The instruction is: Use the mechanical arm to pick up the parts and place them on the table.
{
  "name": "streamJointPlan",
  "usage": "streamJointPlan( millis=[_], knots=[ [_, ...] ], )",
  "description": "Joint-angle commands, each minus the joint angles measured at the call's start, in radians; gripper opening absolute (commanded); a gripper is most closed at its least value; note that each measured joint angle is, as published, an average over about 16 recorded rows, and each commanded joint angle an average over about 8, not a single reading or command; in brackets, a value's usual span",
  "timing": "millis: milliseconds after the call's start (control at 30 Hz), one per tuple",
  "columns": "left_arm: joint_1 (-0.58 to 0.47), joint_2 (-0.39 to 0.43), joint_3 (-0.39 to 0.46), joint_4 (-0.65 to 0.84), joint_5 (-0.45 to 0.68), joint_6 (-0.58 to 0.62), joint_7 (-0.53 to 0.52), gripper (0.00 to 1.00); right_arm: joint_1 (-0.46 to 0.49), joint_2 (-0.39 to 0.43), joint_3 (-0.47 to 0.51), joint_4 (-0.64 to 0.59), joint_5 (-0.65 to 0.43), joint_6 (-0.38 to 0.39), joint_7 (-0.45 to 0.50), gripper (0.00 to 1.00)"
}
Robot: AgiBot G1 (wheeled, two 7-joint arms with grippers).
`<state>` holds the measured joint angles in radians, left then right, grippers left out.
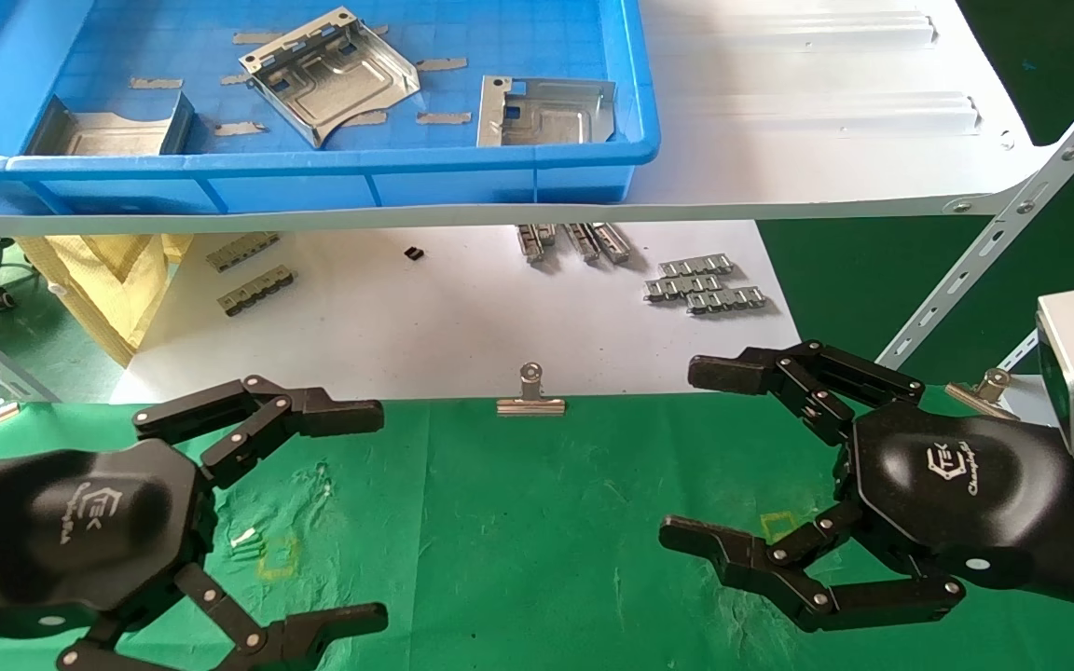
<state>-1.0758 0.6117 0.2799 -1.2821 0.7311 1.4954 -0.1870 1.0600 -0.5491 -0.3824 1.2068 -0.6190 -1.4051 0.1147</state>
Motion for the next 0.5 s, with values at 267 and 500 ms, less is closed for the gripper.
streamJointPlan(
  millis=[267, 500],
  knots=[
    [0.0, 0.0, 0.0, 0.0, 0.0, 0.0, 0.0, 1.0, 0.0, 0.0, 0.0, 0.0, 0.0, 0.0, 0.0, 0.93],
    [0.0, 0.0, 0.0, 0.0, 0.0, 0.0, 0.0, 1.0, 0.0, 0.0, 0.0, 0.0, 0.0, 0.0, 0.0, 0.05]
  ],
)
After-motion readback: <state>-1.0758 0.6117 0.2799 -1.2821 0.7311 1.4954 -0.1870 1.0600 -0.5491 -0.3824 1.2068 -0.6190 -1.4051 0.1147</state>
